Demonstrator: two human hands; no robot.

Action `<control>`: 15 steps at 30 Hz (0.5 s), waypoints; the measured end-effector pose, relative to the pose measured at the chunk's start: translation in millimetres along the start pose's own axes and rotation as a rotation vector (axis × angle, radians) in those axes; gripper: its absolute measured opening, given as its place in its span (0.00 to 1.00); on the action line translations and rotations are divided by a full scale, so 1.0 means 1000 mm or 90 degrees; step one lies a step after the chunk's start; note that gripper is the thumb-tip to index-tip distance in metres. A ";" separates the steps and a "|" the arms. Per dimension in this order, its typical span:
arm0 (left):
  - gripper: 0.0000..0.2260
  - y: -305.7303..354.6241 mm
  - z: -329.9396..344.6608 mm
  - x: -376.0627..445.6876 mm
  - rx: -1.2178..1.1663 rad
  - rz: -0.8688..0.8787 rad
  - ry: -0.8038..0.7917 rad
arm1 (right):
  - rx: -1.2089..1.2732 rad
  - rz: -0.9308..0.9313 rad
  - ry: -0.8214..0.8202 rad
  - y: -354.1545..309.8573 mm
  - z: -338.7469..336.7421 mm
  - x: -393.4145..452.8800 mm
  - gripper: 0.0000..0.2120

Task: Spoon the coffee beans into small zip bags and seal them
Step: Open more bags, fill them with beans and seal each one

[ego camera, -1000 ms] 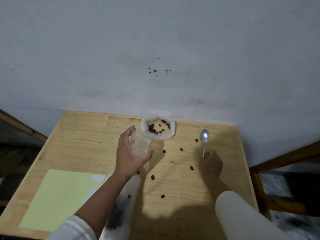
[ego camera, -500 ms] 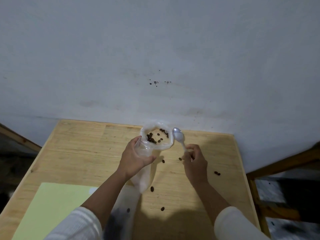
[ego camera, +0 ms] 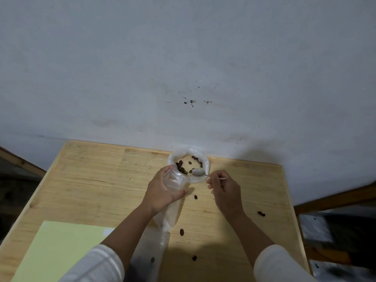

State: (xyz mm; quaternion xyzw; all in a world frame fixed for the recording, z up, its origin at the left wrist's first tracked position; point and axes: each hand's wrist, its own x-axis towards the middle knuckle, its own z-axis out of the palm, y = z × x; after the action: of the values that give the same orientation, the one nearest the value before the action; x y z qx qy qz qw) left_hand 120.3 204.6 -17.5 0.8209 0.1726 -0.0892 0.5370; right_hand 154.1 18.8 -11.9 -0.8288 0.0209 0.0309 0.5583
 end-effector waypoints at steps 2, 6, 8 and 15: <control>0.52 0.002 0.000 0.001 -0.010 -0.003 -0.006 | 0.012 0.015 0.015 -0.001 0.002 0.004 0.10; 0.51 0.003 0.003 0.006 -0.023 0.002 -0.020 | 0.066 0.051 0.014 -0.003 0.004 0.011 0.13; 0.43 0.003 0.005 0.009 -0.026 0.013 -0.020 | 0.101 0.073 0.014 -0.002 0.004 0.014 0.14; 0.32 0.003 0.011 0.013 0.015 0.071 -0.003 | 0.220 0.206 0.069 0.015 0.015 0.016 0.13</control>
State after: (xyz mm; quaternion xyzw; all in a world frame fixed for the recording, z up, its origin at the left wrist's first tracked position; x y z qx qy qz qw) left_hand 133.5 196.3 -23.9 0.8353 0.1247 -0.0629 0.5318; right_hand 168.5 27.3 -32.9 -0.7072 0.1887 0.0714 0.6776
